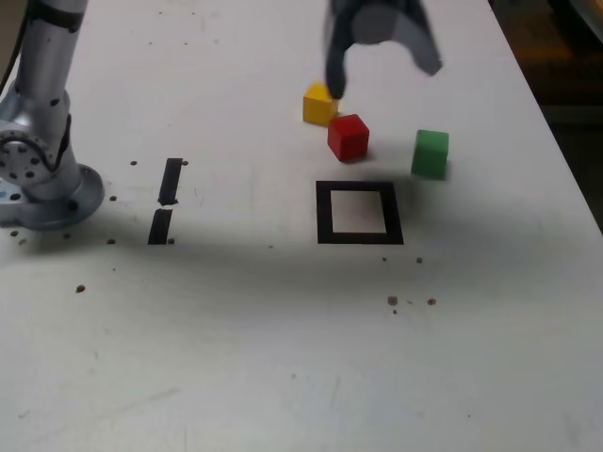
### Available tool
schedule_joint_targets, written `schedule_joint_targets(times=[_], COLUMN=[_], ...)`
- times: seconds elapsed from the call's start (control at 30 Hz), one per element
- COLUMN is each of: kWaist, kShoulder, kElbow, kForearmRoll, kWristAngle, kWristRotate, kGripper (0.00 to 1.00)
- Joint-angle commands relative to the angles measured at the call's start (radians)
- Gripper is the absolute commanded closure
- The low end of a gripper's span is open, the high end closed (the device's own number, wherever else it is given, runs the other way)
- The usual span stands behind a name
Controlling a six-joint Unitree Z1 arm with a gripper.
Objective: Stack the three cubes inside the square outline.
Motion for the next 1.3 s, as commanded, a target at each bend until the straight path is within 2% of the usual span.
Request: schedule_joint_targets(times=[0.0, 0.13, 0.23, 0.37, 0.57, 0.7, 1.27], kWaist=[0.017, 0.051, 0.074, 0.094, 0.102, 0.102, 0.1], kShoulder=[-0.023, -0.034, -0.032, -0.02, 0.021, 0.041, 0.069], kElbow=[0.094, 0.206, 0.262, 0.293, 0.307, 0.326, 0.322], kForearmRoll=[-0.043, -0.146, -0.218, -0.277, -0.327, -0.347, -0.384], kWristAngle=[-0.022, -0.049, -0.055, -0.047, -0.016, -0.013, -0.014], kWristRotate=[-0.038, -0.087, -0.11, -0.131, -0.129, -0.126, -0.127], kGripper=[0.0, 0.0, 0.0, 0.0, 0.02, 0.05, 0.64])
